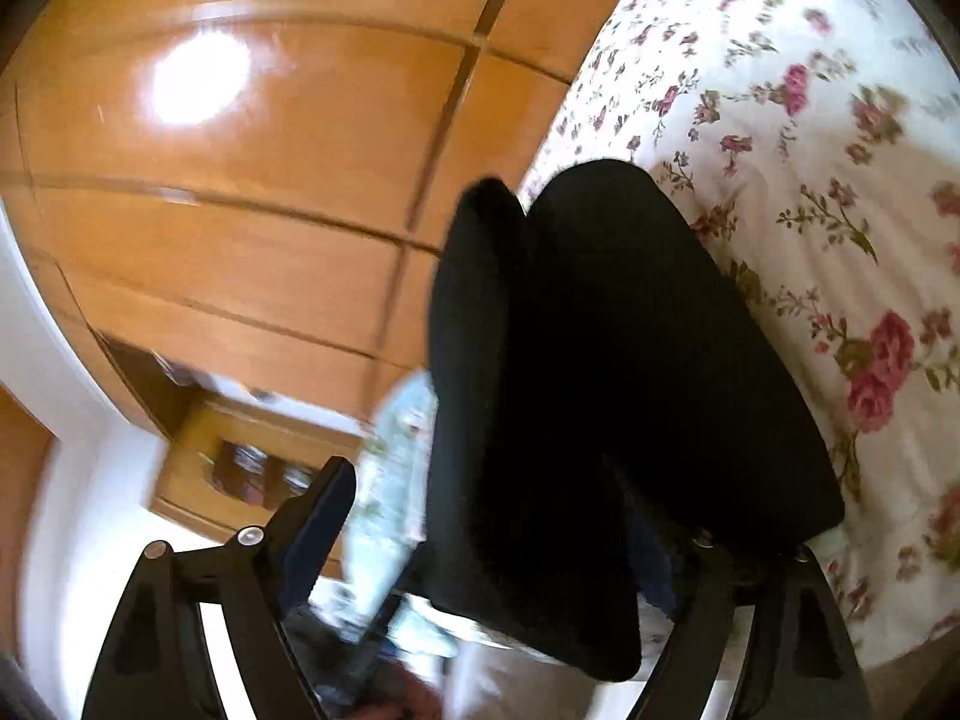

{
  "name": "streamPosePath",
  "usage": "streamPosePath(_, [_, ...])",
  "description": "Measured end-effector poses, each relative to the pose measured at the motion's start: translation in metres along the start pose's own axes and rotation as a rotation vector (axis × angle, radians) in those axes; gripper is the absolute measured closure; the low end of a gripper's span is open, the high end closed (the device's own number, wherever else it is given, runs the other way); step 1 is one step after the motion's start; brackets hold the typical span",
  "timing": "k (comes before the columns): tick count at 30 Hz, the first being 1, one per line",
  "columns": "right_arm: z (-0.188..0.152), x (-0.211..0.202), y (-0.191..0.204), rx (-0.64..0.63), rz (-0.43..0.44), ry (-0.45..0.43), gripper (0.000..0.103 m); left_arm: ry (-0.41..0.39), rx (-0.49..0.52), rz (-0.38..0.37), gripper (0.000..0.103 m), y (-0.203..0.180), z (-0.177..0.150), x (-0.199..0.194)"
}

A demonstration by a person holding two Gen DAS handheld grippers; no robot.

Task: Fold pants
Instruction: 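Press the folded pants flat with the left gripper while the right gripper holds its edge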

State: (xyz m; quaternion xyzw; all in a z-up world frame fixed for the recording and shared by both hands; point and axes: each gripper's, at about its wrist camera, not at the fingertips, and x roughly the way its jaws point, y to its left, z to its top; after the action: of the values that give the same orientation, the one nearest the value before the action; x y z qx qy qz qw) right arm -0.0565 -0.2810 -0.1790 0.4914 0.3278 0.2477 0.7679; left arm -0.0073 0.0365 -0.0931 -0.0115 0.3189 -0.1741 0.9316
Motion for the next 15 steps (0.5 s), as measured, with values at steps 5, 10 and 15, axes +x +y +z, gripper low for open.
streamPosePath(5, [0.006,0.009,0.008,-0.062,-0.166,0.021,0.087,0.000,0.028,0.012,0.048,-0.010,0.014,0.004])
streamPosePath(10, [0.023,-0.008,0.028,-0.110,-0.140,-0.048,0.089,-0.021,0.052,0.008,0.048,-0.020,0.037,0.007])
streamPosePath(15, [0.026,-0.014,0.048,-0.178,-0.127,-0.051,0.089,0.043,0.114,0.059,0.048,-0.031,0.041,0.029])
